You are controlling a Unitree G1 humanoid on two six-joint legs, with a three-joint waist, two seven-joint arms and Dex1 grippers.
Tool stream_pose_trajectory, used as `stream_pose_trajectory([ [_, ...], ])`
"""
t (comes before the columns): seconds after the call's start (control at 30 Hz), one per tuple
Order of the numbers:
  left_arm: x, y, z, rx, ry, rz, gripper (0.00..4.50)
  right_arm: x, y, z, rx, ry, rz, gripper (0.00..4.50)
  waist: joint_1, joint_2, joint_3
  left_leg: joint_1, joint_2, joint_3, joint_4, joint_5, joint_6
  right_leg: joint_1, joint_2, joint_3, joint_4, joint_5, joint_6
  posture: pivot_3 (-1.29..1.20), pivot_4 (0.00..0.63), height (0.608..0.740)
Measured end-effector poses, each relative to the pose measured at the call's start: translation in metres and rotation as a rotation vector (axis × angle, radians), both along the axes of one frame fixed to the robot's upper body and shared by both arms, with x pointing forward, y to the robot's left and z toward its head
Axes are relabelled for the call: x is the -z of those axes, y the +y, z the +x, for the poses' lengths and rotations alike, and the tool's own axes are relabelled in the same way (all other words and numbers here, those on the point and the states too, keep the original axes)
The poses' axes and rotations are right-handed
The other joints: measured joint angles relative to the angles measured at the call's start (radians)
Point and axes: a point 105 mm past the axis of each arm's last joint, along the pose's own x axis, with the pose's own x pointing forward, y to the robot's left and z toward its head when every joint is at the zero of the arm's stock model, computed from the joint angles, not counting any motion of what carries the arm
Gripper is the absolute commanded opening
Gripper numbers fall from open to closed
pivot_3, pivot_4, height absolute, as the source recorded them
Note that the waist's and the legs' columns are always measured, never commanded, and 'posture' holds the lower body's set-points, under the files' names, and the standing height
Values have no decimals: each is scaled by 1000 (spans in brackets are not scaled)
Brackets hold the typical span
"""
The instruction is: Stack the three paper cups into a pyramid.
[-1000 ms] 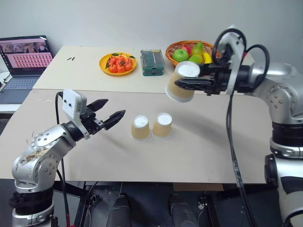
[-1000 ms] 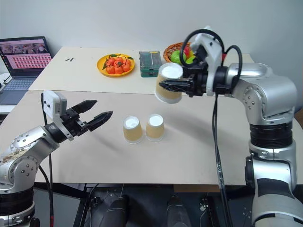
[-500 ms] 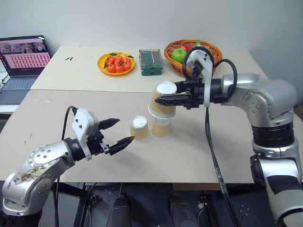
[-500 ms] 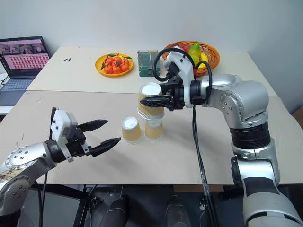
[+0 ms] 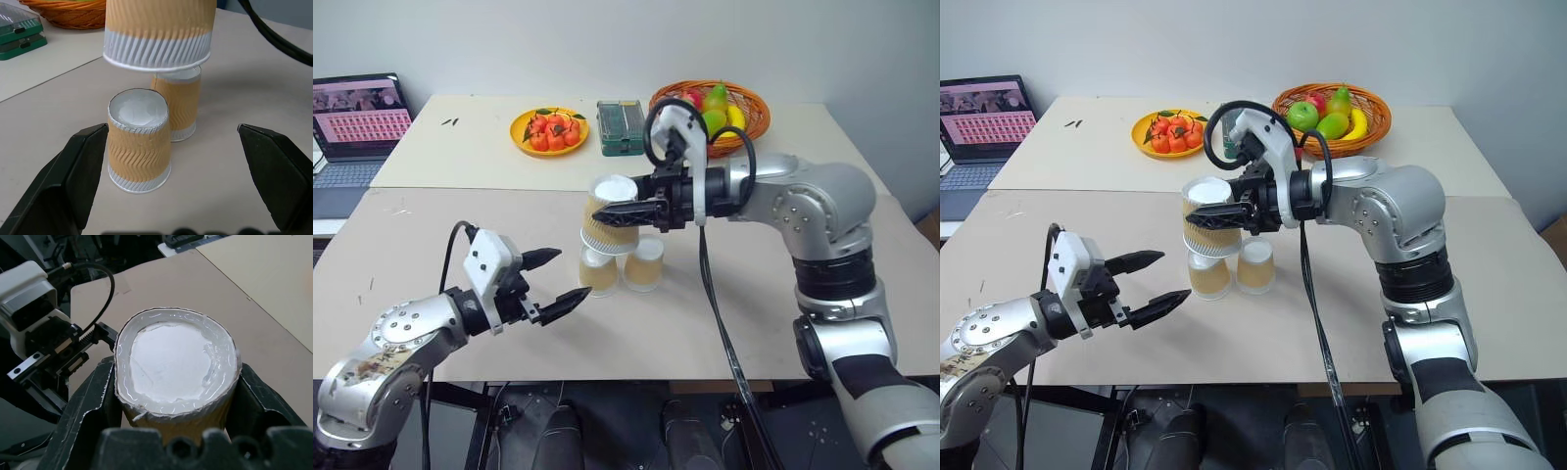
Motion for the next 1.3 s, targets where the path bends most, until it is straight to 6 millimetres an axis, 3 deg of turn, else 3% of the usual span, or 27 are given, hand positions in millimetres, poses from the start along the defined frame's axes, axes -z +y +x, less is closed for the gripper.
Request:
stream_pose_trajectory([
  [0.2, 1, 0, -1, -18, -2, -4, 4500, 18, -5, 12, 19, 11, -34, 2505, -5, 0, 0, 0, 0, 0, -5, 5, 8, -3, 0, 0, 0, -1, -1, 0, 150, 740],
  [0.77, -5, -2, -1, -20, -30, -2, 4500, 28, -12, 16, 17, -12, -43, 2505, -7, 0, 0, 0, 0, 0, -6, 5, 8, -4, 1, 0, 1, -3, -1, 0, 150, 740],
  [0.83, -6, -2, 1, -20, -33, -4, 4500, 28, -12, 16, 15, -15, -44, 3495, -7, 0, 0, 0, 0, 0, -6, 5, 8, -4, 1, 0, 1, -3, -1, 0, 150, 740],
  [0.93, -5, -3, 2, -14, -26, -5, 4500, 28, -12, 14, 10, -20, -45, 4400, -6, 0, 0, 0, 0, 0, -7, 5, 8, -3, 1, 0, 1, -4, -1, 0, 150, 740],
  [1.3, 0, 1, 8, -27, -19, -16, 4500, 29, -15, 9, 2, 25, -30, 4465, -6, 0, 0, 0, 0, 0, -6, 5, 8, -3, 1, 0, 2, -4, -1, 0, 150, 740],
])
